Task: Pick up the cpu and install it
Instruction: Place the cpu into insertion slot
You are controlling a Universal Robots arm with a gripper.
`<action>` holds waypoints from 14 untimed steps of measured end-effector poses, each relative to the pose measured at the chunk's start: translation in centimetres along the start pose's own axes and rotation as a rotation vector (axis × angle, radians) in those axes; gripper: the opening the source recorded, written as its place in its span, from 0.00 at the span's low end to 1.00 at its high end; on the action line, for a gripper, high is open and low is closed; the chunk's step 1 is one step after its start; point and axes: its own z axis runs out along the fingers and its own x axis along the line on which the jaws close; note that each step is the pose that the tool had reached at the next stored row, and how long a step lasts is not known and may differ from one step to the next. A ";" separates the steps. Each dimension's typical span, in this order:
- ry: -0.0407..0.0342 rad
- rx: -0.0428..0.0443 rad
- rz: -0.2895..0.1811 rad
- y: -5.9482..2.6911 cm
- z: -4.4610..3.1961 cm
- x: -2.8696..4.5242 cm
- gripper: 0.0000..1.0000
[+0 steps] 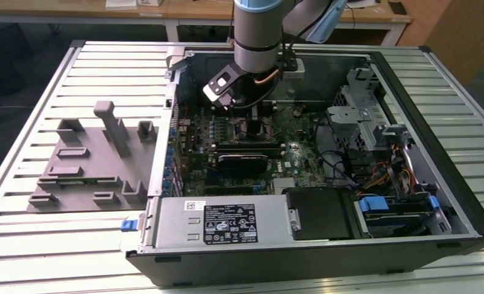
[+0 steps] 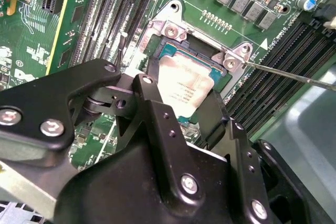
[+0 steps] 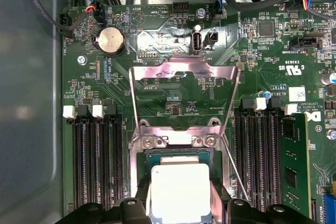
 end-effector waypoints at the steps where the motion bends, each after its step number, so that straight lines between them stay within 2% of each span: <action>1: 0.0000 0.0001 0.000 0.00 0.00 0.00 0.53; 8: 0.0011 -0.0001 0.000 0.00 0.04 0.02 0.53; 10: 0.0015 -0.0007 0.000 0.01 0.07 0.03 0.55; 11: 0.0008 -0.0004 0.000 0.01 0.04 0.02 0.61; 14: 0.0001 0.0000 0.000 0.00 0.02 0.00 0.61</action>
